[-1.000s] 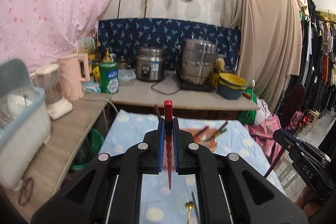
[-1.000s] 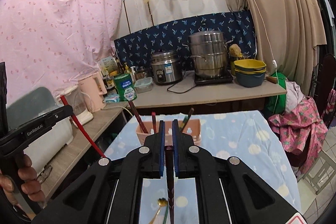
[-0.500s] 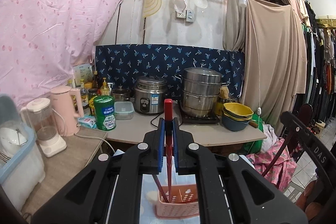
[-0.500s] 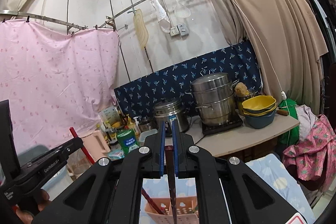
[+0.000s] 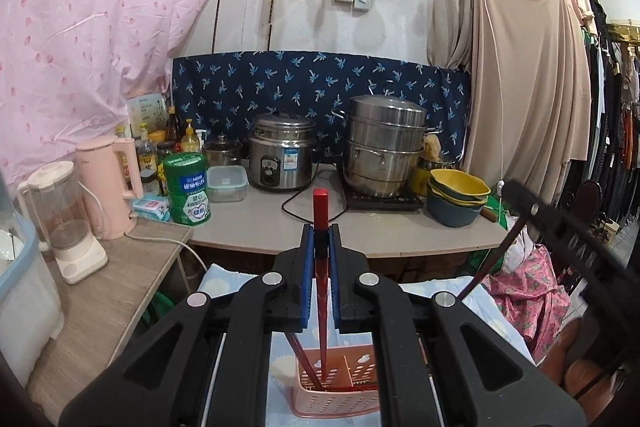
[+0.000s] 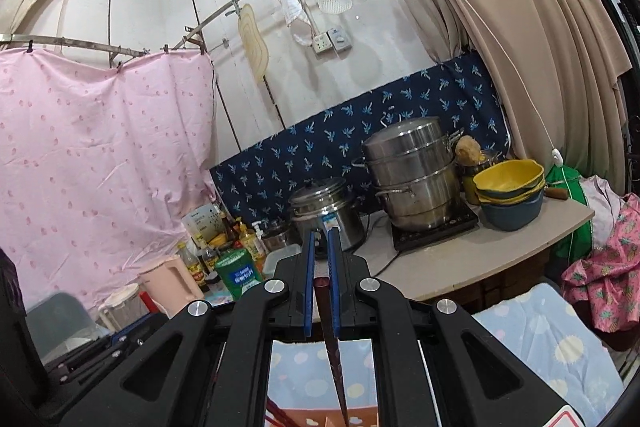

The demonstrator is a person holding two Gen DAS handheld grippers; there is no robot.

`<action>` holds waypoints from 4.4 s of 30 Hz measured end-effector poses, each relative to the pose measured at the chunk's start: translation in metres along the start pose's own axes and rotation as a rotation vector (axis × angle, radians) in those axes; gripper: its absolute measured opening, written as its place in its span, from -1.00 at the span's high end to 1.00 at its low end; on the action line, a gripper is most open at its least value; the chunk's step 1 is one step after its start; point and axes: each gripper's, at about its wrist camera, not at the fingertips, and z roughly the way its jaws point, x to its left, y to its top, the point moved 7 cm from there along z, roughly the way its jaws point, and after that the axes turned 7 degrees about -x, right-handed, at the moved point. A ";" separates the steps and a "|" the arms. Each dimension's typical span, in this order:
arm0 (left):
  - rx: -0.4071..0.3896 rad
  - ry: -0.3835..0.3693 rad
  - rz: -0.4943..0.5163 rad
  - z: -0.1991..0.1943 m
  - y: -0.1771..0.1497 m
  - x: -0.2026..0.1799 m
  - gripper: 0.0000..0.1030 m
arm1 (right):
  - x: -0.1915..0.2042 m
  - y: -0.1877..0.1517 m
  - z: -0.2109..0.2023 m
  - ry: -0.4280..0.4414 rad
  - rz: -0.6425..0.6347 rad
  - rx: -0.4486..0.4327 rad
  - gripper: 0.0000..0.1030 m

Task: Organize utensils
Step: 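Carry both held chopsticks up above the pink holder, then lower the chopsticks into the pink holder and open both tools, then move both tools back down to the gold spoon and green chopstick, then grasp the green chopstick with the right tool, then grasp the gold spoon with the left tool while the right tool holds the green chopstick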

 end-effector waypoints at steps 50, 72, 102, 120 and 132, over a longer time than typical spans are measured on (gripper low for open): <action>0.532 0.030 -0.035 -0.169 -0.314 0.006 -0.19 | -0.036 -0.308 -0.277 -0.126 -0.093 0.619 0.11; 0.577 0.027 -0.017 -0.189 -0.358 0.006 -0.19 | -0.022 -0.362 -0.292 -0.132 -0.164 0.688 0.31; 0.595 0.002 -0.007 -0.156 -0.355 -0.016 -0.20 | -0.056 -0.349 -0.292 -0.218 -0.132 0.650 0.87; 0.596 -0.032 0.013 -0.129 -0.356 -0.041 0.47 | -0.071 -0.348 -0.287 -0.223 -0.089 0.648 0.86; 0.595 -0.060 -0.052 -0.146 -0.346 -0.033 0.79 | -0.071 -0.344 -0.290 -0.213 -0.070 0.640 0.87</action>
